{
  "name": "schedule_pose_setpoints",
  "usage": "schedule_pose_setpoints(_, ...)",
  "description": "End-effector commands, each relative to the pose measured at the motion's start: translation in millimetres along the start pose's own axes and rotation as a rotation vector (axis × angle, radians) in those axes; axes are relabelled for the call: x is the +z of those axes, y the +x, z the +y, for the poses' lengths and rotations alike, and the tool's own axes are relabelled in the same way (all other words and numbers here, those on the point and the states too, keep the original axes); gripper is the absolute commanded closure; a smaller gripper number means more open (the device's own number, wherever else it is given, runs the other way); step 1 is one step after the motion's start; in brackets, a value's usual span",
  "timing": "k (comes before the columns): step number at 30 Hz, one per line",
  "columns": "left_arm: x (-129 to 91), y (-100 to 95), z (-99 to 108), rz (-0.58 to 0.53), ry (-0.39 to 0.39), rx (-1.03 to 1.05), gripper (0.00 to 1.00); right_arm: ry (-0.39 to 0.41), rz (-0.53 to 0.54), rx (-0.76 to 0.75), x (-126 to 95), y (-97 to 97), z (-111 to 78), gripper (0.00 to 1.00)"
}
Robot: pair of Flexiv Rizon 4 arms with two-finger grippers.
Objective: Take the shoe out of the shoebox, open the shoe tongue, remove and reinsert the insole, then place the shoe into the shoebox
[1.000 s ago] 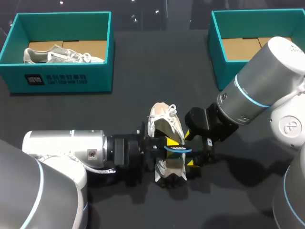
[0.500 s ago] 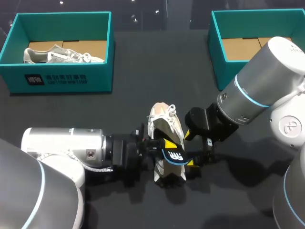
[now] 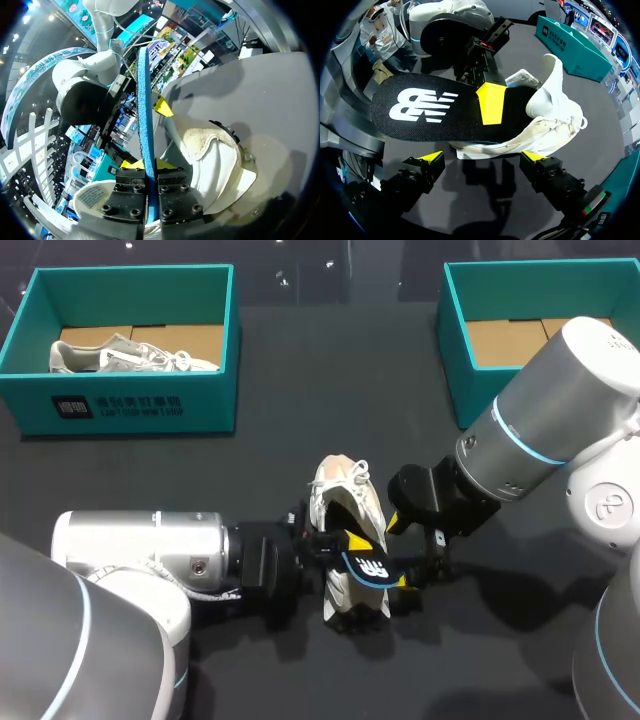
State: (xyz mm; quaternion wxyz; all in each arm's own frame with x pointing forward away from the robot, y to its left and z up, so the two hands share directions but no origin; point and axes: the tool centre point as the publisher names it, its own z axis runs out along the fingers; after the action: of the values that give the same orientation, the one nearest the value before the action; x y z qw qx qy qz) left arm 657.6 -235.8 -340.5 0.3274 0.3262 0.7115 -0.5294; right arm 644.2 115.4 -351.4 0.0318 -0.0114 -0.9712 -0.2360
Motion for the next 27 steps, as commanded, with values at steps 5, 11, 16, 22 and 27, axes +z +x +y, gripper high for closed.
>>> schedule_pose_setpoints(5,8.2,0.9,13.0,0.008,-0.038,-0.003,1.00,0.000,-0.003,0.000,1.7,0.9,-0.1,0.00)
schedule_pose_setpoints(11,9.3,0.8,23.9,0.002,-0.068,-0.007,1.00,0.000,-0.003,0.000,1.7,0.9,-0.1,0.00)
schedule_pose_setpoints(16,9.8,1.8,30.9,-0.002,-0.095,-0.024,1.00,0.000,-0.003,0.000,1.7,0.9,-0.1,0.00)
schedule_pose_setpoints(22,6.8,0.0,28.8,-0.019,-0.084,-0.041,1.00,0.000,-0.003,0.000,1.7,0.9,-0.1,0.00)
schedule_pose_setpoints(27,3.0,-2.2,21.5,-0.035,-0.061,-0.051,1.00,0.000,-0.003,0.000,1.7,0.9,-0.1,0.00)
